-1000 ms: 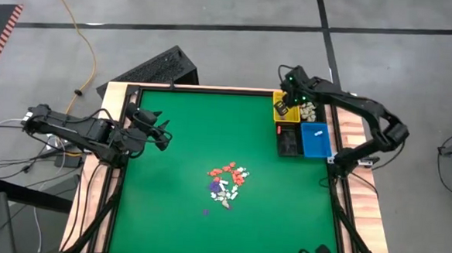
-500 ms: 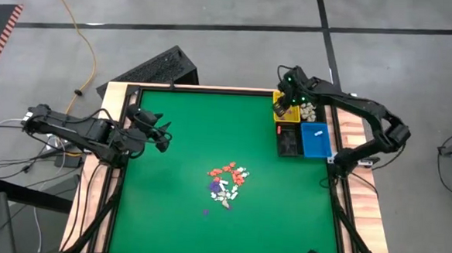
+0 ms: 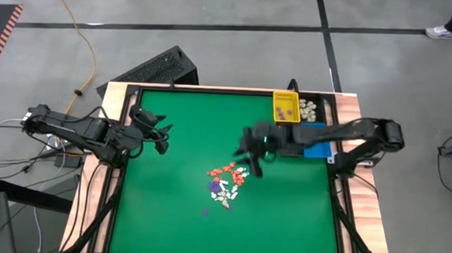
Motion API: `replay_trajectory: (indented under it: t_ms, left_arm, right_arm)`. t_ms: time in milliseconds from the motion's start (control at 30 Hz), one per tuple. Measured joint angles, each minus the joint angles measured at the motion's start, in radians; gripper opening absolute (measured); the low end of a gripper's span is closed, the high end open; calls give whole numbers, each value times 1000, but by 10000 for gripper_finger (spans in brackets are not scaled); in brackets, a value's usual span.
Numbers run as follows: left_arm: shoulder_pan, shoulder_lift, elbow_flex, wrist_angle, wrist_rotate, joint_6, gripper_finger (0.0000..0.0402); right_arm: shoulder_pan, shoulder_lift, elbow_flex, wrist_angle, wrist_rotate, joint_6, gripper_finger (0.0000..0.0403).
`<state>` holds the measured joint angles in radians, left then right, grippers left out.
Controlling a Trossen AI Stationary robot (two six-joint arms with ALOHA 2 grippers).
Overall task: Sort Halloween decoration
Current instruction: Put the purple spider toy into the yellow basket
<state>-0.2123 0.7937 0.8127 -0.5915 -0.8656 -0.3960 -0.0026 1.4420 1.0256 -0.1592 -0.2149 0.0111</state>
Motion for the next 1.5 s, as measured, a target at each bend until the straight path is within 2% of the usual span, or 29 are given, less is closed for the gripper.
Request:
replay_trajectory:
  t_ms: [133, 267, 467, 633, 933, 1500]
  left_arm:
    - [0, 3, 0, 7, 37, 14, 178]
    - [0, 4, 0, 8, 35, 9, 178]
    - [0, 5, 0, 8, 33, 13, 178]
    - [0, 5, 0, 8, 32, 17, 178]
    - [0, 5, 0, 7, 31, 18, 178]
    - [0, 5, 0, 4, 28, 17, 178]
  right_arm:
    - [142, 89, 0, 66, 172, 41, 159]
    - [188, 185, 0, 173, 268, 37, 159]
    - [161, 321, 0, 341, 267, 34, 159]
    - [130, 393, 3, 411, 199, 16, 159]
    - [118, 482, 53, 408, 110, -43, 159]
    - [98, 511, 67, 350, 97, -116, 159]
